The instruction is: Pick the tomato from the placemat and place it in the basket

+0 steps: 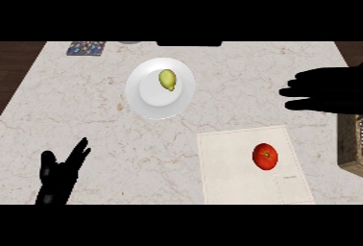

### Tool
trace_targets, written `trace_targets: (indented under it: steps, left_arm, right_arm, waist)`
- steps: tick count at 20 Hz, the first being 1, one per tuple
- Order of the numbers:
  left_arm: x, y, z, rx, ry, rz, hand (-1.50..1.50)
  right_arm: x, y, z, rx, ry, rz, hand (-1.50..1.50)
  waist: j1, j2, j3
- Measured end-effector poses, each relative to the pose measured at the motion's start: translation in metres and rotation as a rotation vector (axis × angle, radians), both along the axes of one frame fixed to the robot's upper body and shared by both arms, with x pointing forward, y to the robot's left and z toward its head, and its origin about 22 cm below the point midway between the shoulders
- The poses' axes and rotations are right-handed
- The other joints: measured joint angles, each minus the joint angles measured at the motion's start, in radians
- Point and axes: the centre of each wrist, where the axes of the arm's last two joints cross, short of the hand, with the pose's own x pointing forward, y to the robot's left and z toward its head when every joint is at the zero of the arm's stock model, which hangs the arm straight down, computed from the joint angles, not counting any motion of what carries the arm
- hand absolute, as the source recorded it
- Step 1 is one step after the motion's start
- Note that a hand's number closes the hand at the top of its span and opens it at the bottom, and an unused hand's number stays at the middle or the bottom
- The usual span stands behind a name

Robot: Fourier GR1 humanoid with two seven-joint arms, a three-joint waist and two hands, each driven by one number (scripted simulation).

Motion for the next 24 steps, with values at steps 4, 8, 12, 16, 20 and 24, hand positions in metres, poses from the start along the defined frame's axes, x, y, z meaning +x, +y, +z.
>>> trace_targets:
  steps: [4, 8, 12, 16, 20, 24]
  left_arm:
    - [-0.001, 0.002, -0.002, 0.006, -0.002, 0.007, 0.00]
    - [0.000, 0.002, -0.001, 0.000, 0.004, 0.015, 0.00]
    - [-0.001, 0.000, 0.003, 0.005, 0.001, 0.014, 0.00]
    - [0.001, 0.003, 0.000, 0.003, 0.004, 0.009, 0.00]
    - [-0.001, 0.000, -0.001, 0.003, 0.000, 0.015, 0.00]
    - [-0.001, -0.003, 0.001, 0.014, -0.002, 0.019, 0.00]
  right_arm:
    - [0.000, 0.005, -0.025, 0.012, 0.036, 0.028, -1.50]
    - [0.006, 0.012, -0.049, 0.020, 0.061, 0.048, -1.50]
    - [0.005, 0.017, -0.077, -0.016, 0.064, 0.056, -1.50]
    - [0.007, 0.021, -0.103, -0.060, 0.070, 0.064, -1.50]
    - [0.009, 0.022, -0.126, -0.062, 0.084, 0.069, -1.50]
    - [0.013, 0.024, -0.149, -0.060, 0.093, 0.075, -1.50]
  waist:
    - [-0.006, -0.003, 0.001]
    - [-0.005, -0.002, 0.000]
    - [-0.009, -0.003, -0.002]
    - [-0.010, -0.003, -0.001]
    - [-0.011, -0.005, 0.000]
    - [-0.011, -0.004, -0.001]
